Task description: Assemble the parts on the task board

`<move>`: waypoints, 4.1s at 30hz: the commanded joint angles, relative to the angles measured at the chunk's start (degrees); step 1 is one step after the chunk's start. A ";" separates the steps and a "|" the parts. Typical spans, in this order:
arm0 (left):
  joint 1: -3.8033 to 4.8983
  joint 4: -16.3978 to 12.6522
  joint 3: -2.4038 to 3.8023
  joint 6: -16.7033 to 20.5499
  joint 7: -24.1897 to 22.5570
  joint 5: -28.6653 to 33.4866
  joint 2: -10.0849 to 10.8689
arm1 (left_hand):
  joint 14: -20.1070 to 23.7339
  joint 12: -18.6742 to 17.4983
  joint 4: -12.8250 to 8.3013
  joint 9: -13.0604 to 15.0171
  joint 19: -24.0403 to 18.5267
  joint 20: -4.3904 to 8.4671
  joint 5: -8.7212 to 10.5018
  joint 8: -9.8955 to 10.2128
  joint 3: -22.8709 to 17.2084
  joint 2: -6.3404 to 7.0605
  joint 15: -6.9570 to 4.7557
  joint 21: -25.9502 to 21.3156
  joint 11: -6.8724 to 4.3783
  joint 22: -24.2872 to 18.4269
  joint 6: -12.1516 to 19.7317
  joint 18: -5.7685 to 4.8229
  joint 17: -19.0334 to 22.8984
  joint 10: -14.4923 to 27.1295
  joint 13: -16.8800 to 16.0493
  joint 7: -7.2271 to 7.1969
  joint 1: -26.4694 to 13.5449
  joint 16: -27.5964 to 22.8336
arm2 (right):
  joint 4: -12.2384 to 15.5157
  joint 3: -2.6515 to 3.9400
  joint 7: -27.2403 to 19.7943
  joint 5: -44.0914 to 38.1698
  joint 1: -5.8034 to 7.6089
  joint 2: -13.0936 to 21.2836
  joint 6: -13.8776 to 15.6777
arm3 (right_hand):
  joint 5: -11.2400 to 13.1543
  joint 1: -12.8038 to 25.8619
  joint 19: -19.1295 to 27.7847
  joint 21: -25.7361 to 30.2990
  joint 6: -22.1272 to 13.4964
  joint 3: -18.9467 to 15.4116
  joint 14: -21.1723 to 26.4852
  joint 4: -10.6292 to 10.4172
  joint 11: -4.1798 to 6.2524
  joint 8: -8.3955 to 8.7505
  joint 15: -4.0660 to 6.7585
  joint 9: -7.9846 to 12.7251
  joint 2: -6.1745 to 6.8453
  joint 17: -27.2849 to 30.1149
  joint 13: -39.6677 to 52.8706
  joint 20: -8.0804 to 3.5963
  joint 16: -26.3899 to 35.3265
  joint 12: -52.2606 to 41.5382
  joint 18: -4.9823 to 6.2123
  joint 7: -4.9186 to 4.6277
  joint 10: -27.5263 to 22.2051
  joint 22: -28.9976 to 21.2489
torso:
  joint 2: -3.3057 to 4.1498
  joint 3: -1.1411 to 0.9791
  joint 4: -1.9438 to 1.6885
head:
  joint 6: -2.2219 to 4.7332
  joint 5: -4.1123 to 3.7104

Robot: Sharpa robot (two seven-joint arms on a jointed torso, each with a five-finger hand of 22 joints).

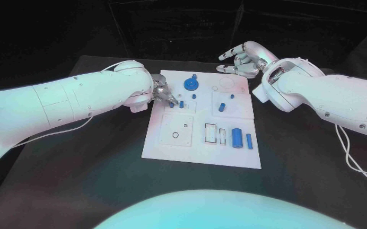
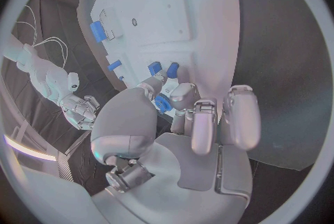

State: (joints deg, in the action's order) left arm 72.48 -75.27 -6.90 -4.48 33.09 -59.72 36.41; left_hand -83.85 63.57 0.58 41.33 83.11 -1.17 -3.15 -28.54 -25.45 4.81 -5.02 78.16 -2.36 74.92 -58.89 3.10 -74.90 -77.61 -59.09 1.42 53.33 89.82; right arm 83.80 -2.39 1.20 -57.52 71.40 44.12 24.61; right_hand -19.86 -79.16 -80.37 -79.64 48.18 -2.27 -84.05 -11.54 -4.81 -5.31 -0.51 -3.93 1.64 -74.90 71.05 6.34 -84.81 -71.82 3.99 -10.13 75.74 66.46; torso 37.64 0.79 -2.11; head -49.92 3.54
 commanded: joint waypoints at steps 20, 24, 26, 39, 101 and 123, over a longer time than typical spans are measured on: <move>0.02 -1.13 0.13 12.99 -6.38 4.78 1.74 | -6.15 -4.24 7.50 0.07 -1.40 0.20 0.36 -0.11 16.41 -1.71 -0.29 -3.18 0.36 0.99 2.28 1.04 -15.10 3.24 4.89 0.53 0.24 0.18 | -0.11 0.03 -0.56 0.24 0.07 0.03 -0.43 | -0.29 0.12 0.36 0.30 0.14 -0.35 -3.70 -0.05 -0.06 -0.27 0.27 -0.05 -0.69 -5.24 -0.07 -0.16 0.40 0.04 0.53 0.08 -0.33 -0.08 | -0.04 -0.03 -0.01 | 0.24 -0.41; 0.10 -0.82 0.12 16.11 -12.21 7.56 1.74 | -2.74 -16.46 5.97 -1.31 -9.47 -1.17 0.47 2.38 17.82 -2.89 1.45 -16.37 2.64 -10.18 7.32 3.80 -6.15 13.50 16.98 2.86 5.84 -6.14 | -0.12 0.03 -0.52 0.26 0.07 0.07 -0.42 | -0.29 0.12 0.36 0.30 0.14 -0.35 -3.70 -0.05 -0.06 -0.27 0.27 -0.05 -0.69 -5.24 -0.07 -0.16 0.40 0.04 0.53 0.08 -0.33 -0.08 | -0.02 -0.09 -0.01 | 0.48 -0.54; 0.13 -0.41 0.10 17.37 -16.98 8.47 1.37 | 2.60 -19.41 4.16 -2.70 -17.65 -2.25 0.40 4.30 17.56 -3.35 3.10 -28.58 4.38 -19.83 10.17 5.82 3.15 18.38 18.49 4.80 9.85 -13.90 | -0.13 0.03 -0.49 0.27 0.07 0.07 -0.43 | -0.29 0.12 0.36 0.30 0.14 -0.35 -3.70 -0.05 -0.06 -0.27 0.27 -0.05 -0.69 -5.24 -0.07 -0.16 0.40 0.04 0.53 0.08 -0.33 -0.08 | -0.05 -0.09 -0.06 | 0.58 -0.68; 0.17 2.83 -1.48 19.94 -33.71 -7.93 -2.93 | 20.15 -40.72 -5.69 -19.92 -24.89 -6.84 0.08 16.28 7.49 -0.94 7.08 -41.70 8.80 -28.26 9.53 7.28 31.01 27.12 40.01 7.19 25.15 -36.58 | -0.22 0.02 -0.48 0.28 0.07 -0.18 -0.57 | -0.29 0.12 0.36 0.30 0.14 -0.35 -3.70 -0.05 -0.06 -0.27 0.27 -0.05 -0.69 -5.24 -0.07 -0.16 0.40 0.04 0.53 0.08 -0.33 -0.08 | 0.04 -0.03 0.09 | 1.19 -1.03; -1.11 13.21 -2.75 7.46 -27.92 -22.47 -13.27 | 0.38 -47.59 -3.22 -29.69 -6.68 -4.74 0.35 19.79 9.04 -2.43 4.96 -19.80 6.82 -10.88 0.51 4.04 8.82 17.78 51.69 5.36 24.82 -11.53 | -0.72 0.02 -0.34 0.28 0.06 -1.45 -1.34 | -0.97 -0.16 0.31 0.30 0.28 -0.34 -3.72 -0.16 -0.01 -0.41 0.32 -0.05 -1.22 -5.28 0.08 -0.19 0.41 -0.15 0.52 0.13 -0.24 -0.03 | 0.00 -0.01 -0.03 | 0.88 -2.02; -1.26 12.38 -2.52 13.72 -31.43 -19.08 -11.82 | 0.15 -50.82 -5.43 -30.78 -5.96 -4.03 0.38 20.38 3.38 -3.58 4.32 -18.01 6.15 -8.85 -2.40 3.66 9.09 12.42 53.62 5.79 26.47 -11.10 | -0.83 0.02 -0.26 0.28 0.06 -1.55 -1.66 | -1.69 -0.36 0.30 0.31 0.35 -0.37 -3.73 -0.15 0.02 -0.48 0.34 -0.05 -1.32 -5.29 0.11 -0.22 0.42 -0.19 0.52 0.15 -0.24 -0.04 | -0.10 0.09 -0.11 | 0.93 -2.33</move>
State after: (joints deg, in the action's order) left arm 71.17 -62.68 -9.48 6.37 3.76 -80.80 24.50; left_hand -83.45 12.87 -4.85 10.56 76.73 -5.11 -2.87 -8.43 -21.81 1.03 -0.50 59.94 3.71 66.05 -61.14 7.11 -65.87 -64.85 -5.50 6.97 79.76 78.51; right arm 82.95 -2.41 1.20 -57.34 71.36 42.61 23.33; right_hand -21.23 -79.38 -80.37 -79.64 48.18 -2.42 -84.05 -11.69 -4.81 -5.55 -0.51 -3.93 0.96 -74.91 71.11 6.34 -84.54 -71.82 3.99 -10.13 75.74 66.48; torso 37.61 0.83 -2.14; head -49.00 1.24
